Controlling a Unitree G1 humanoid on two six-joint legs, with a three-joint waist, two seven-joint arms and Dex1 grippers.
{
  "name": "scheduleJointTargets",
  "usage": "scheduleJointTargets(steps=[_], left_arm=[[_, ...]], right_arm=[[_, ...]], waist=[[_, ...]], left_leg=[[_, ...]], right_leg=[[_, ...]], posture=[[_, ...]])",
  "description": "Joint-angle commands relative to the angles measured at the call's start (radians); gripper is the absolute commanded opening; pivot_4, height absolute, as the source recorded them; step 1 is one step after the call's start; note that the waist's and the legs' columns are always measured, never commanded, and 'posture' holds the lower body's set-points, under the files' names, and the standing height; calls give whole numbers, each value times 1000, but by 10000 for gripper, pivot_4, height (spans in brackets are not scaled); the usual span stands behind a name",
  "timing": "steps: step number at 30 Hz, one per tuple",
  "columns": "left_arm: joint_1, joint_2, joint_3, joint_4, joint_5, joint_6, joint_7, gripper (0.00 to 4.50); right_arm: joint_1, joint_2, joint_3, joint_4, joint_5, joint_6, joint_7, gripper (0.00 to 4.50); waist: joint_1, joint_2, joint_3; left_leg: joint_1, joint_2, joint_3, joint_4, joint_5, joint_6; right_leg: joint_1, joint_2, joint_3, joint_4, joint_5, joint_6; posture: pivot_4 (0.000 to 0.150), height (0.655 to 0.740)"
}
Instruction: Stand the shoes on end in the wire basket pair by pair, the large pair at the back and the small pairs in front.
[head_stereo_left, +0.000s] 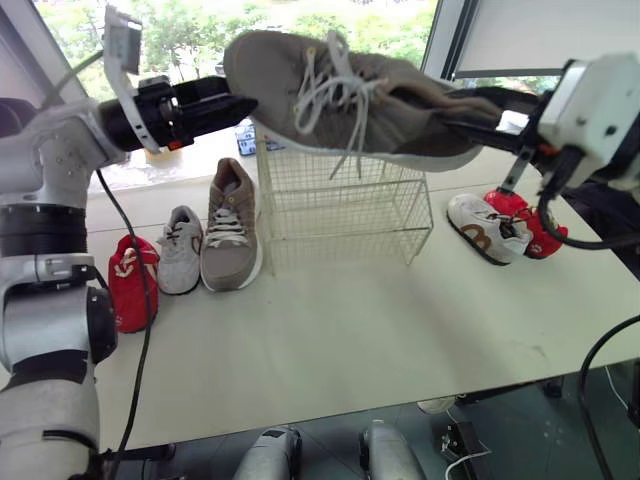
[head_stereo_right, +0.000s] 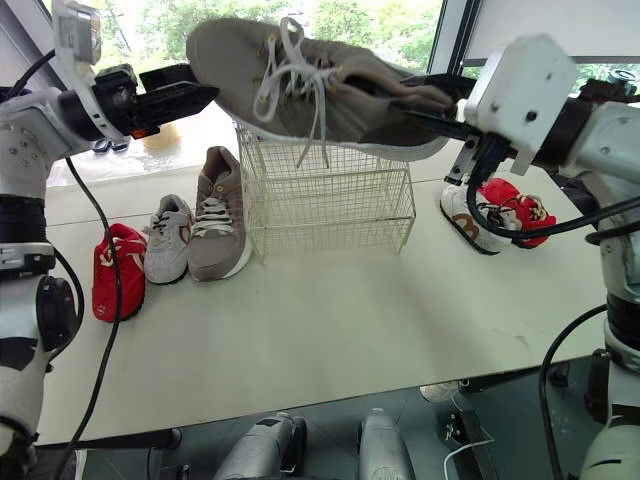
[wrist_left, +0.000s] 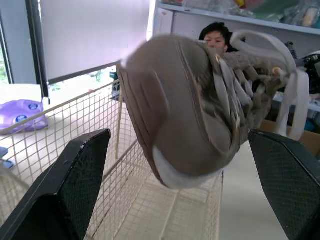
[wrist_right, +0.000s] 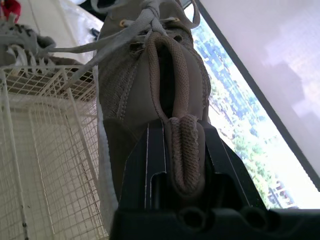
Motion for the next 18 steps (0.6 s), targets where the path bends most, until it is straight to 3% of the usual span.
scheduleJointTargets(steps=[1, 6, 9, 13, 16, 18], left_arm=[[-27, 17, 14, -10, 13, 2, -27, 45000], [7, 24, -17, -52, 31, 32, -73, 45000], [35, 23, -38, -82, 39, 46, -93, 37089], [51, 21, -41, -95, 40, 52, -109, 17357], [53, 6, -17, -92, 23, 73, -91, 7252], [52, -16, 23, -89, -2, 99, -48, 6513]], right_arm=[[-62, 19, 12, 10, -30, -128, 21, 1661], [-105, 37, 55, 51, -51, -197, 53, 1661], [-135, 46, 74, 85, -65, -230, 72, 1661], [-168, 53, 85, 128, -81, -272, 96, 1661], [-197, 59, 82, 156, -67, -262, 103, 15516], [-184, 50, 72, 154, -33, -196, 114, 25312]], waist=[[-2, 0, 0], [-2, 0, 0], [-3, 0, 0], [-3, 0, 0], [-3, 0, 0], [-2, 0, 0]], left_leg=[[0, 0, 0, 0, 0, 0], [-4, 0, 0, 0, 1, -2], [-4, 0, 0, 0, 1, -2], [-5, 0, 1, 0, 1, -2], [-6, 0, 1, 0, 1, -2], [-6, 0, 0, 1, 1, -2]], right_leg=[[-1, 0, 0, 0, 0, 0], [-6, 0, 1, 3, 0, 0], [-7, 0, 1, 3, 0, 0], [-8, 0, 2, 4, 0, 0], [-10, 1, 2, 4, 0, 0], [-10, 0, 2, 4, 0, 0]], posture=[[1500, 7400], [1500, 7400], [1500, 7400], [1500, 7400], [1500, 7400], [1500, 7400]])
